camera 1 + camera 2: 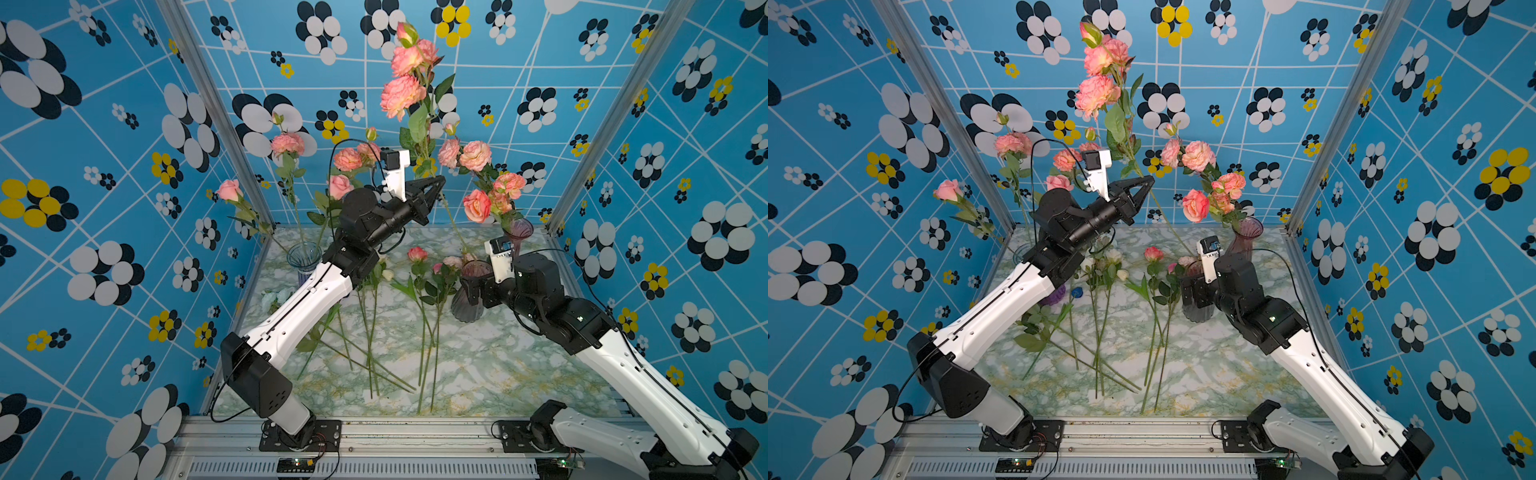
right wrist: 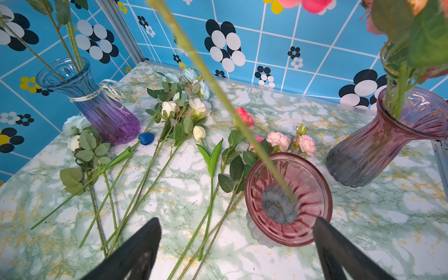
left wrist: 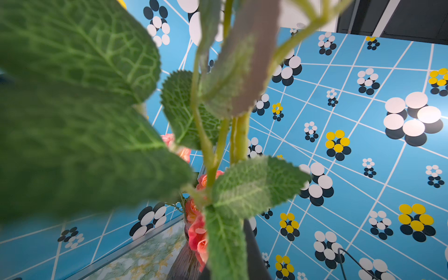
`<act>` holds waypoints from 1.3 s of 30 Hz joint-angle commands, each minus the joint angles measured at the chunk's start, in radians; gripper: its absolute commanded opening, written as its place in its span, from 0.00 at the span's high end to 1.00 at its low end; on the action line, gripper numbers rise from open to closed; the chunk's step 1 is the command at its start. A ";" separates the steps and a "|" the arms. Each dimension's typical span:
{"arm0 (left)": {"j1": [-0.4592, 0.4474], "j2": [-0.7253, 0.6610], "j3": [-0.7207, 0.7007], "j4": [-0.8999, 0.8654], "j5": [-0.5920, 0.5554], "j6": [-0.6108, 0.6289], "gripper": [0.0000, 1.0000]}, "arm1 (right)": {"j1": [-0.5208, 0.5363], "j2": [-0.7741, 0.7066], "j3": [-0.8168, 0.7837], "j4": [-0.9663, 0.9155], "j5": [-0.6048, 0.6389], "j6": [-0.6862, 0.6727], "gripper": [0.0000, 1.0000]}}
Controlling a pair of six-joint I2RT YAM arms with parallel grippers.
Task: Place the pink flowers into the vase
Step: Place the flower in the vase.
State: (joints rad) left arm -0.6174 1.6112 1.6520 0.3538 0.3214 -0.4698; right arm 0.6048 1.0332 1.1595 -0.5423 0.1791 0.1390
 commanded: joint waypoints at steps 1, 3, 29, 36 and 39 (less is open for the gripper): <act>-0.008 0.034 -0.036 0.067 0.012 0.039 1.00 | -0.014 -0.023 -0.014 0.013 0.020 0.011 0.01; -0.008 0.041 -0.084 0.127 0.005 0.035 1.00 | -0.016 -0.020 -0.015 0.016 0.016 0.012 0.01; -0.104 0.234 -0.318 0.378 0.055 -0.088 0.77 | -0.023 0.021 -0.014 0.016 -0.002 0.022 0.01; -0.110 0.229 -0.334 0.363 0.075 -0.074 0.68 | -0.024 0.025 -0.003 0.008 0.000 0.023 0.01; -0.111 0.217 -0.332 0.339 0.082 -0.050 0.66 | -0.023 0.034 0.003 0.004 -0.003 0.024 0.01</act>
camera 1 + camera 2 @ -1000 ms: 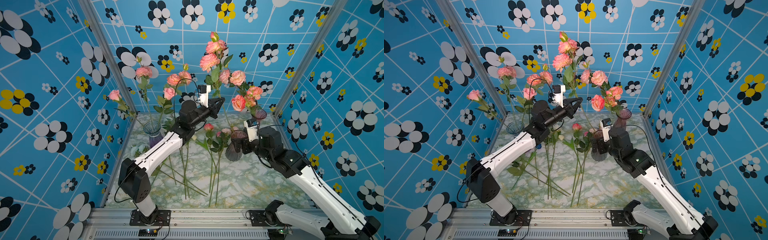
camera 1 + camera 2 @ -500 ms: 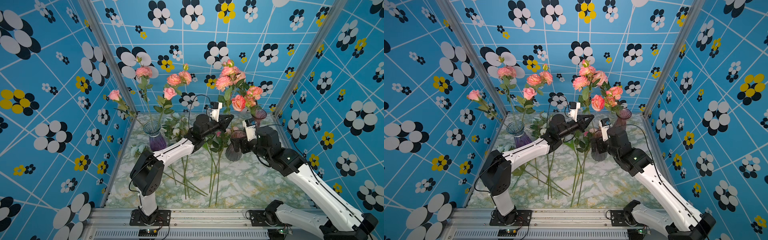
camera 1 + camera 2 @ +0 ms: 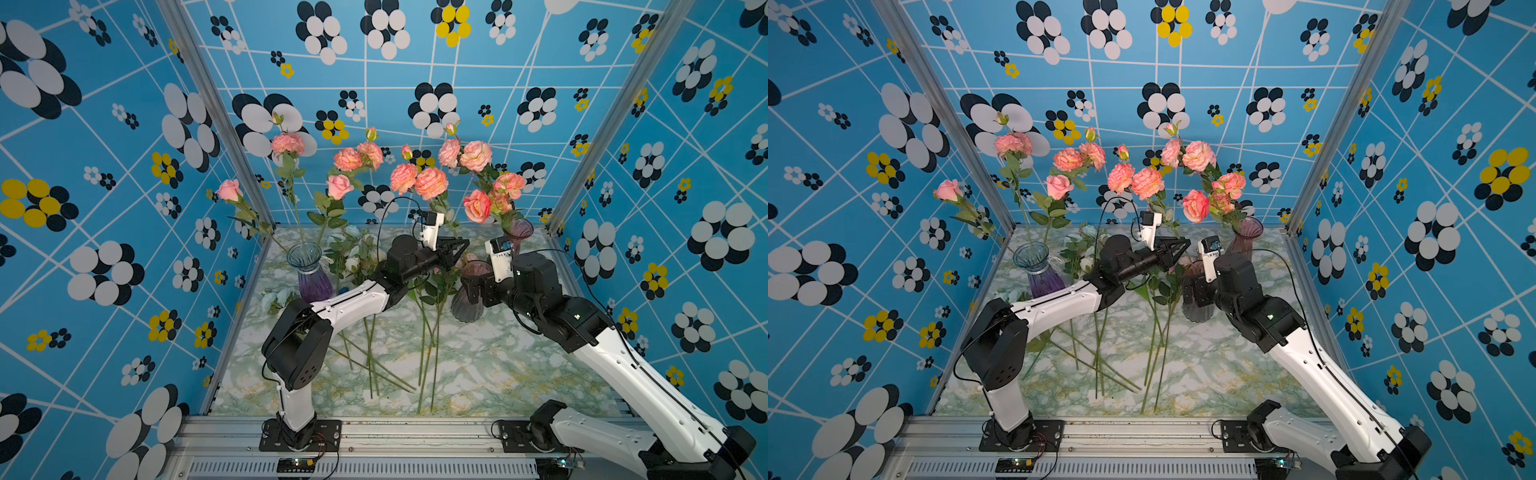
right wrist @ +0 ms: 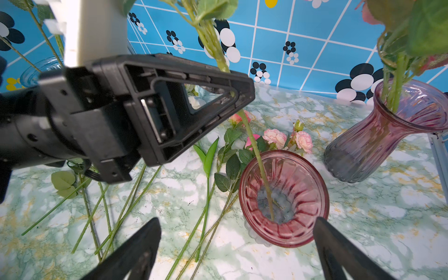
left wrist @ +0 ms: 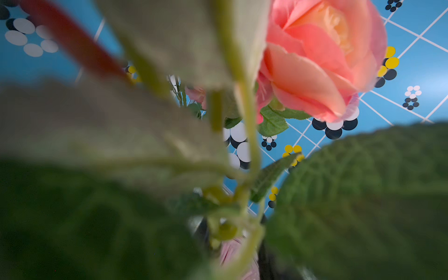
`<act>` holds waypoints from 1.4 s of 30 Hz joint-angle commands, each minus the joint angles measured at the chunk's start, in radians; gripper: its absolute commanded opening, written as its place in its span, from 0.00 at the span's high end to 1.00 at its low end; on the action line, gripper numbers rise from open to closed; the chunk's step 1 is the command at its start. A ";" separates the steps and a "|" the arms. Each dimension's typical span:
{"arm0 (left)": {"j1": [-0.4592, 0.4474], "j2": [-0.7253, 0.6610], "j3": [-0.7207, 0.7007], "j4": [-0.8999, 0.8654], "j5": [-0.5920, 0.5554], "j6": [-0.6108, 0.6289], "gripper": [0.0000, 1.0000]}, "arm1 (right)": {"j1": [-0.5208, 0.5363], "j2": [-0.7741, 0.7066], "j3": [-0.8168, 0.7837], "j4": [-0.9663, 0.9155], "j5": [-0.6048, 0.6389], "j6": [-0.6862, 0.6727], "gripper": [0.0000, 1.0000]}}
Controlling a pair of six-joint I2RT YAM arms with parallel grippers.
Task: Place the pink flowers into the vase
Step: Place the flower in the vase, then pick up the flower at the center of the board.
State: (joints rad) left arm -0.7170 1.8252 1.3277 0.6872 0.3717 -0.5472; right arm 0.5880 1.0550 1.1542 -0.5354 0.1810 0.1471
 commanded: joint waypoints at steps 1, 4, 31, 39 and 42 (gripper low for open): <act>-0.013 -0.005 -0.007 -0.005 0.033 0.036 0.65 | -0.007 0.012 0.010 -0.002 -0.010 0.016 0.01; -0.019 -0.026 -0.010 -0.035 0.032 0.067 0.58 | -0.007 0.016 0.009 0.000 -0.018 0.023 0.01; -0.055 -0.198 -0.039 -0.260 0.022 0.229 0.00 | -0.007 0.026 0.019 -0.002 -0.040 0.045 0.01; -0.056 -0.256 -0.073 -0.368 -0.004 0.287 0.01 | -0.008 0.024 0.019 -0.025 -0.046 0.049 0.01; -0.050 -0.282 -0.110 -0.376 -0.021 0.297 0.01 | -0.007 0.025 0.015 -0.025 -0.055 0.055 0.01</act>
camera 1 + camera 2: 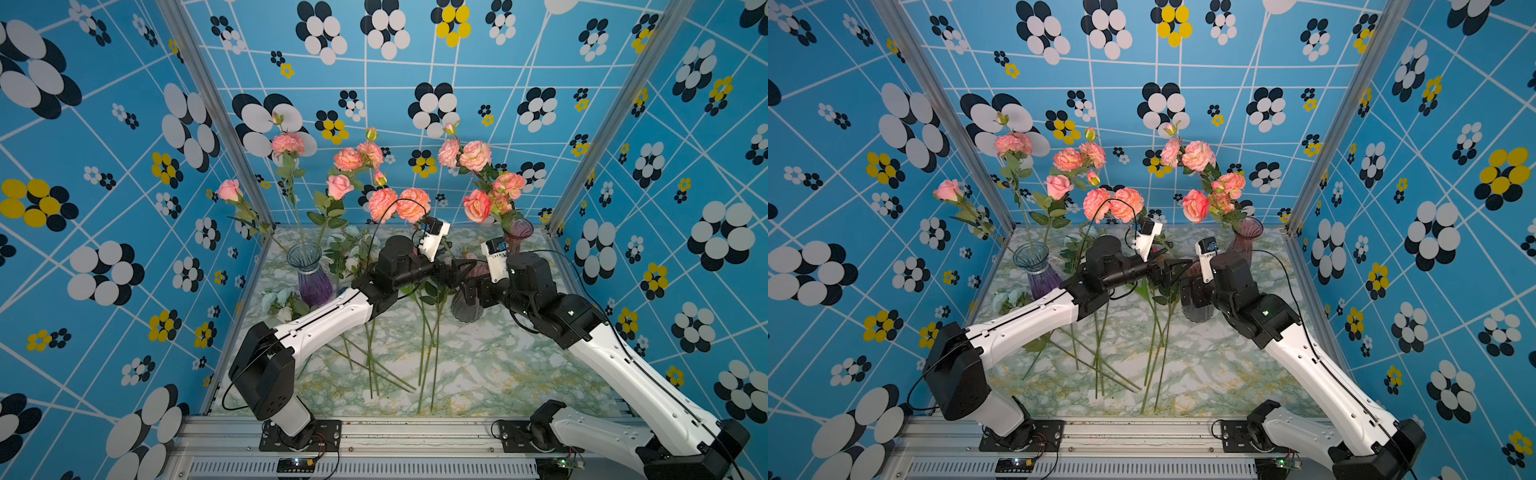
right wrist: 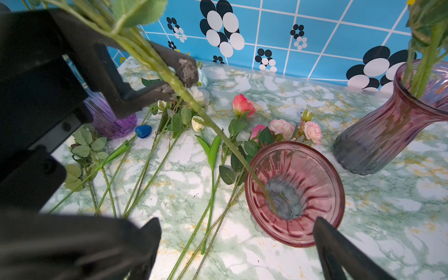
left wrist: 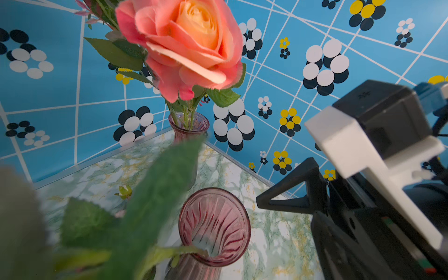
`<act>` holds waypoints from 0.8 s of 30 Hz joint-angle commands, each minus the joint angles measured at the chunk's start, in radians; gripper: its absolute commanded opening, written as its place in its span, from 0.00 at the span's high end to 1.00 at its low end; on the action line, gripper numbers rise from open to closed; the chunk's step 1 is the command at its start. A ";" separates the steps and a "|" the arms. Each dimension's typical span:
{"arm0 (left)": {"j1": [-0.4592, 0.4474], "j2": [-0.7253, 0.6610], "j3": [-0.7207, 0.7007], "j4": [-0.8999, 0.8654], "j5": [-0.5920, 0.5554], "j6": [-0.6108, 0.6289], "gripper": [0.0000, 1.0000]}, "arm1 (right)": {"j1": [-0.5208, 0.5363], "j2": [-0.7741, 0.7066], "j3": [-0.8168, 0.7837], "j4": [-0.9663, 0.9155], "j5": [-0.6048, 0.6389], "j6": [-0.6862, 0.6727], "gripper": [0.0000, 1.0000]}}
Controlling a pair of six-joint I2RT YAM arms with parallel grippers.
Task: Place the pink flowers into the vase
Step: Pick up the flower at the center of the board.
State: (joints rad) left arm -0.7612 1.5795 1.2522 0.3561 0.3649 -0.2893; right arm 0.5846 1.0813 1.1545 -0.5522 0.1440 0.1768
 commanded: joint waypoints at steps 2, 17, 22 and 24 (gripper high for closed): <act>-0.004 -0.056 -0.054 -0.055 -0.019 0.052 0.01 | -0.003 0.004 0.014 -0.006 -0.017 0.029 0.01; 0.012 -0.289 -0.162 -0.195 -0.150 0.214 0.01 | 0.000 0.061 0.058 -0.049 -0.011 0.046 0.01; 0.045 -0.394 -0.252 -0.210 -0.239 0.219 0.00 | 0.061 0.073 0.083 -0.083 0.034 0.090 0.01; 0.061 -0.435 -0.291 -0.199 -0.282 0.207 0.01 | 0.088 0.091 0.099 -0.111 0.064 0.117 0.01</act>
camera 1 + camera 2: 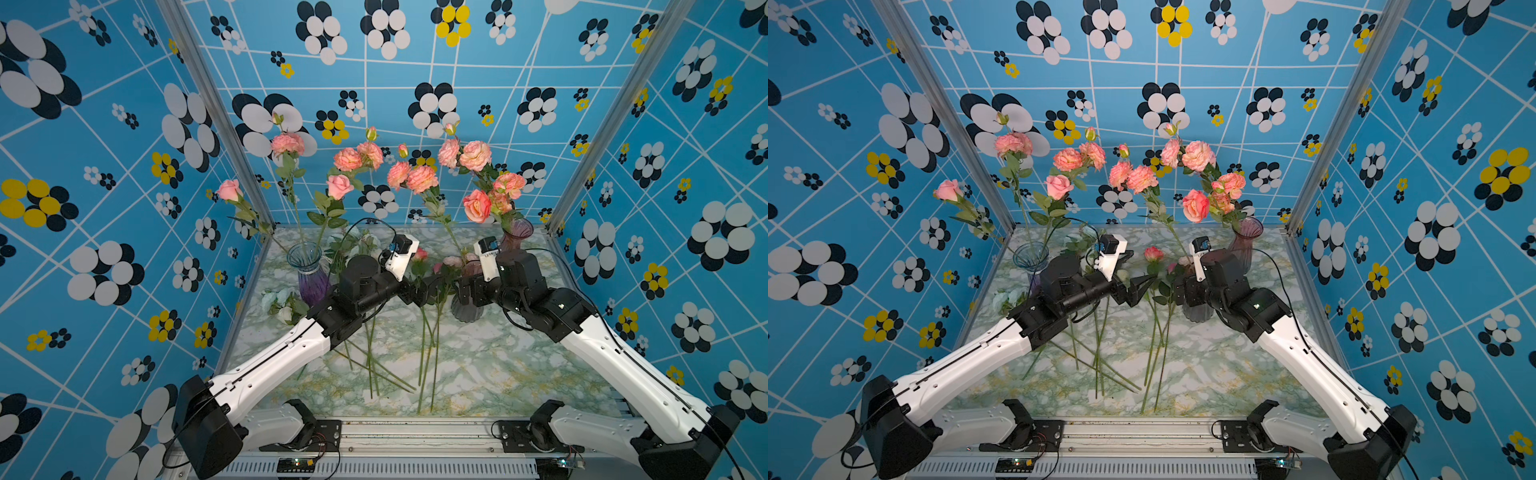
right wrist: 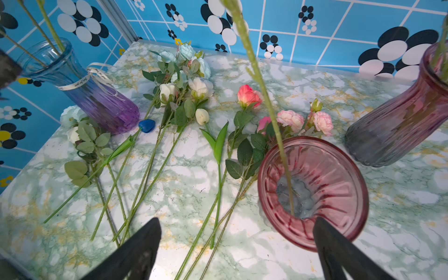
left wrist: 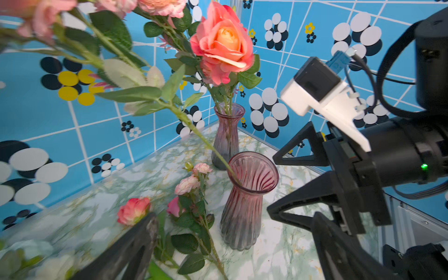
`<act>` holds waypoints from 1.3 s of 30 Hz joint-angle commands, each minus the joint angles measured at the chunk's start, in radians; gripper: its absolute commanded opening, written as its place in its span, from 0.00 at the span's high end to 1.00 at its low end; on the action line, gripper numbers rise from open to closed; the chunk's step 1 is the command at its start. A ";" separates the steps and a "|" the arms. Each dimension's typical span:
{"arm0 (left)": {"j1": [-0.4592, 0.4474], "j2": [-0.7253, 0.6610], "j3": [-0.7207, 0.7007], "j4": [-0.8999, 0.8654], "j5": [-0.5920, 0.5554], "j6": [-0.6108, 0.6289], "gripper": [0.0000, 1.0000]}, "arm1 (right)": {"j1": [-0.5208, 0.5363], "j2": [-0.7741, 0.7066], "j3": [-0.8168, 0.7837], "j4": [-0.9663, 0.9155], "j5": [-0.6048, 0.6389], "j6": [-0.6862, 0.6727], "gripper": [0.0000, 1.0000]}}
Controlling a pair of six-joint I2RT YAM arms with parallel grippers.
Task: Place the pink flowers into the vase
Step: Pick up the flower at the center of the board.
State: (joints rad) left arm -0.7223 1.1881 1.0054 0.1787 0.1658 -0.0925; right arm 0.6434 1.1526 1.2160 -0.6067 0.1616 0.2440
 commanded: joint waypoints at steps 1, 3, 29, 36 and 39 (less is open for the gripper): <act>0.029 -0.063 -0.063 -0.013 -0.100 0.007 0.00 | 0.045 0.026 0.040 -0.063 0.057 0.062 0.01; 0.034 -0.091 -0.084 -0.007 -0.127 0.012 0.00 | 0.072 0.040 0.034 -0.068 0.074 0.087 0.01; 0.223 -0.129 -0.157 -0.154 -0.155 -0.253 0.00 | 0.220 0.596 0.036 0.008 0.071 0.330 0.16; 0.251 -0.136 -0.168 -0.181 -0.138 -0.289 0.01 | 0.218 0.712 0.097 0.028 0.068 0.318 0.34; 0.257 -0.135 -0.174 -0.186 -0.136 -0.305 0.01 | 0.218 0.740 0.123 0.017 0.061 0.317 0.41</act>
State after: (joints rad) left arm -0.4751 1.0698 0.8513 0.0109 0.0116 -0.3706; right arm 0.8570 1.8721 1.3022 -0.5903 0.2199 0.5591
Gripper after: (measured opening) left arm 0.995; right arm 0.611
